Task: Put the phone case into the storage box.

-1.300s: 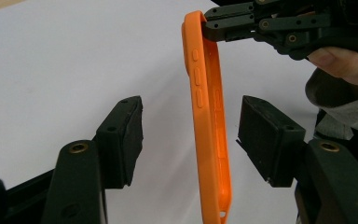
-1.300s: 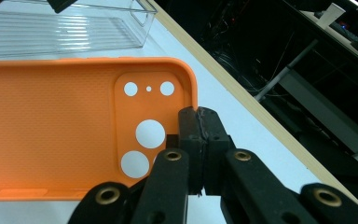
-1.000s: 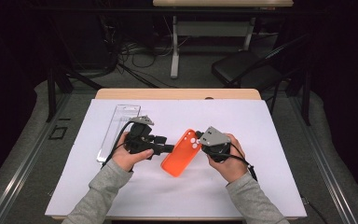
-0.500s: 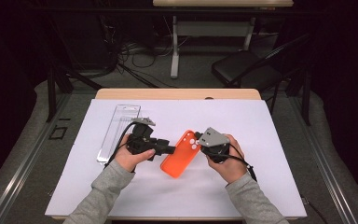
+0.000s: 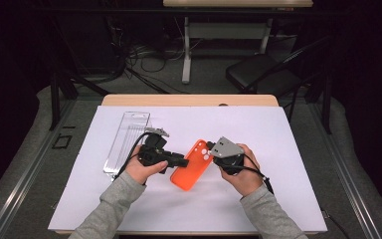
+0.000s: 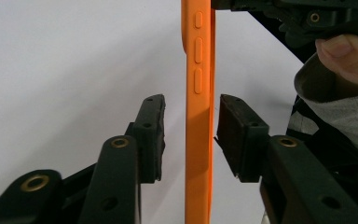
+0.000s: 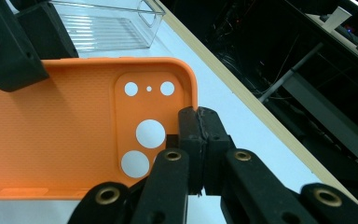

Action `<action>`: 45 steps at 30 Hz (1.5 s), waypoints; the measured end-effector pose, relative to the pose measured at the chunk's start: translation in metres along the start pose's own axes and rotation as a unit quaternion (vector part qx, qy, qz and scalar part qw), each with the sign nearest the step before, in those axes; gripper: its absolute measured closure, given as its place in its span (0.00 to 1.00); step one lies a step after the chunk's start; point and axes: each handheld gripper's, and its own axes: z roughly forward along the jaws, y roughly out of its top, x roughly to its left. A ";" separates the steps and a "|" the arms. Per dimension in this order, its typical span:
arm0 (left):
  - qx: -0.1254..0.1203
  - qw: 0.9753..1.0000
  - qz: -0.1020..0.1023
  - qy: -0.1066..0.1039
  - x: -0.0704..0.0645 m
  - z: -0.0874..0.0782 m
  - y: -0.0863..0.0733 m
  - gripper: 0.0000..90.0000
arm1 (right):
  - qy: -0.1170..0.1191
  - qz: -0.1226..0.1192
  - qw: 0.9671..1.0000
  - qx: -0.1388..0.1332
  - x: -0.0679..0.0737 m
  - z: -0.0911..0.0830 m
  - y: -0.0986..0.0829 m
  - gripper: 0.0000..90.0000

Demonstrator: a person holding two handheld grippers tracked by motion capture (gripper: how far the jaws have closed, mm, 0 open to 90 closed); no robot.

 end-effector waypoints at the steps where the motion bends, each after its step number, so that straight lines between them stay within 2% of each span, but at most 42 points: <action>1: 0.000 1.000 0.000 0.000 0.000 0.000 0.000 0.70 | 0.000 0.000 1.000 -0.001 0.000 0.000 0.000 1.00; 5: -0.001 1.000 -0.002 0.004 0.000 0.001 0.000 0.72 | 0.003 -0.001 1.000 0.000 0.002 0.000 0.001 1.00; 13: 0.002 1.000 -0.003 -0.005 0.001 0.002 -0.001 0.78 | 0.005 -0.003 1.000 0.000 0.003 0.001 0.001 1.00; 19: 0.005 1.000 -0.009 -0.021 0.003 0.005 -0.001 0.79 | 0.009 -0.005 1.000 -0.001 0.005 0.001 0.001 1.00; 23: 0.009 1.000 -0.012 -0.025 0.004 0.006 -0.001 0.83 | 0.011 -0.006 1.000 -0.001 0.006 0.001 0.002 1.00; 25: 0.009 0.999 -0.015 -0.033 0.005 0.006 -0.002 0.84 | 0.011 -0.007 1.000 -0.001 0.006 0.001 0.002 1.00; 33: 0.011 0.999 -0.022 -0.040 0.007 0.007 -0.002 0.87 | 0.014 -0.010 1.000 -0.001 0.007 0.002 0.001 1.00; 45: 0.012 0.999 -0.027 -0.040 0.007 0.007 -0.003 0.88 | 0.015 -0.012 1.000 -0.002 0.008 0.003 0.001 1.00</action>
